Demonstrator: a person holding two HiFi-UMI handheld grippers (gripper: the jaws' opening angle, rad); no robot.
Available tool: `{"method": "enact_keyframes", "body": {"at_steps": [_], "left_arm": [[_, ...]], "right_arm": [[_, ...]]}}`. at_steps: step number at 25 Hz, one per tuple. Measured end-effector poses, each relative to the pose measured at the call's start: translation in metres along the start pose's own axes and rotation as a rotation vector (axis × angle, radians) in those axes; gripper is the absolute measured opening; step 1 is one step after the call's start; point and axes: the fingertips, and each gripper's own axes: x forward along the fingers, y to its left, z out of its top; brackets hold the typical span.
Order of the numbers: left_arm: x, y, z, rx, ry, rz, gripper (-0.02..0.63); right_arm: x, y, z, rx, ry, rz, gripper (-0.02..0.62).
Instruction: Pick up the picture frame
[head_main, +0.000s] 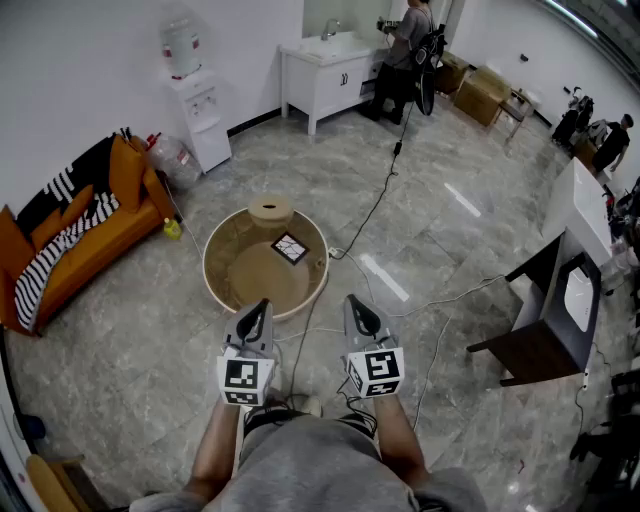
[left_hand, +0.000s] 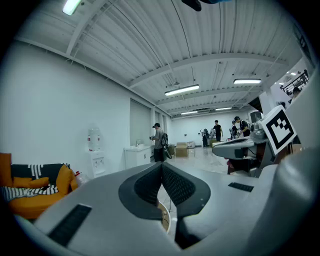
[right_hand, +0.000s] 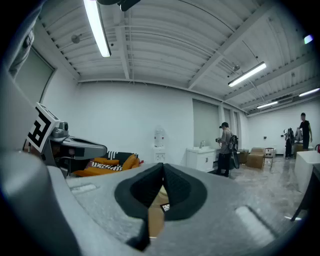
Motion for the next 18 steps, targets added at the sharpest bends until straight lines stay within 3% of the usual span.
{"method": "enact_keyframes", "body": {"at_steps": [18], "left_arm": [[0.049, 0.021, -0.022, -0.028, 0.074, 0.011, 0.017]], "right_arm": [[0.057, -0.015, -0.028, 0.092, 0.048, 0.047, 0.0]]}}
